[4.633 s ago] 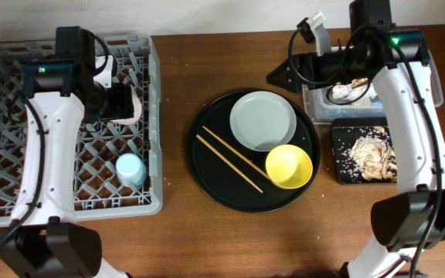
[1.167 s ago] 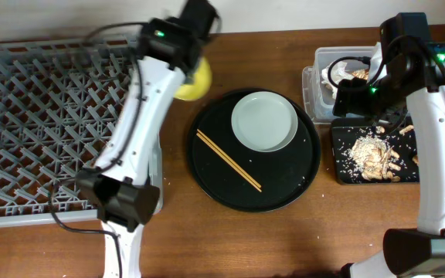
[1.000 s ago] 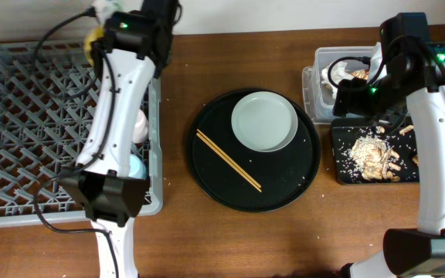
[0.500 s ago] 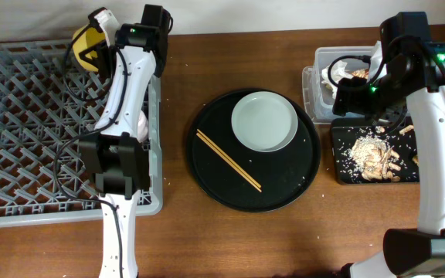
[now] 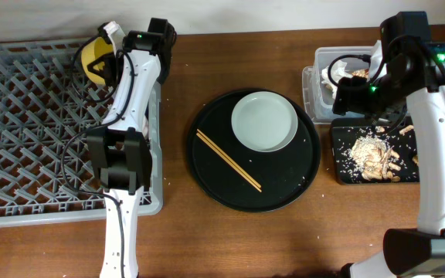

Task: Sort waste into correct bins and load items into the dishwasher rack
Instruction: 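Grasp the yellow bowl rim with the left gripper and lift it, then set the yellow bowl upright at the back of the dish rack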

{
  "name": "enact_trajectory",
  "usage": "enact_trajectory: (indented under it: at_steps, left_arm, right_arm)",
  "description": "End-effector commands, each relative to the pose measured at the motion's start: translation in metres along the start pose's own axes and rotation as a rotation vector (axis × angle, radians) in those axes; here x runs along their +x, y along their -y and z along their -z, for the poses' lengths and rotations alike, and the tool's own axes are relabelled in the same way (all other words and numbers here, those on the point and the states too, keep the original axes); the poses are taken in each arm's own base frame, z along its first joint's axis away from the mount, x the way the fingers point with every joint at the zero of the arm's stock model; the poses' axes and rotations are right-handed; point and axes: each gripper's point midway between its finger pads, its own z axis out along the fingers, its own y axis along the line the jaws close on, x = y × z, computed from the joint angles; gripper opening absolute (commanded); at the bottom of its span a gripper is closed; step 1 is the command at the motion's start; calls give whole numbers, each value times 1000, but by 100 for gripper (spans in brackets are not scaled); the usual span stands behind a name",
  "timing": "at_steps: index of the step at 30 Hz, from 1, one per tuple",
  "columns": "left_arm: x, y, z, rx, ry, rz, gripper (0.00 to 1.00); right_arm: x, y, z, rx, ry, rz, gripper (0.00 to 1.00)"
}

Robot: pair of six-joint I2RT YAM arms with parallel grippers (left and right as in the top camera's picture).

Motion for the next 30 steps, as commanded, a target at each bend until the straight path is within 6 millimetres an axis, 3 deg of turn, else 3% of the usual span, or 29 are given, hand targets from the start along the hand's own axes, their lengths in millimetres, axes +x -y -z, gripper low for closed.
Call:
enact_trajectory:
  at_steps: [1,6,11,13,16,21,26,30]
  left_arm:
    - [11,14,2,16,-12,-43,1]
    - [12,27,31,56,30,-68,0]
    - [17,34,40,85,21,-83,0]
    - [12,29,38,55,46,-95,0]
    - [-21,1,49,-125,239,-84,0]
    - [-22,3,62,-124,268,-99,0]
    - [-6,21,57,-128,267,-158,1]
    - [-6,20,51,-136,259,-147,0]
  right_arm:
    - [-1,4,-1,20,4,-9,85]
    - [-1,4,-1,20,3,-9,85]
    - [-1,4,-1,20,3,-6,84]
    - [-1,4,-1,20,3,-6,85]
    - [-1,4,-1,20,3,-6,84]
    - [-1,4,-1,20,2,21,84]
    - [-1,4,-1,20,3,21,84]
    - [-1,4,-1,20,3,21,84]
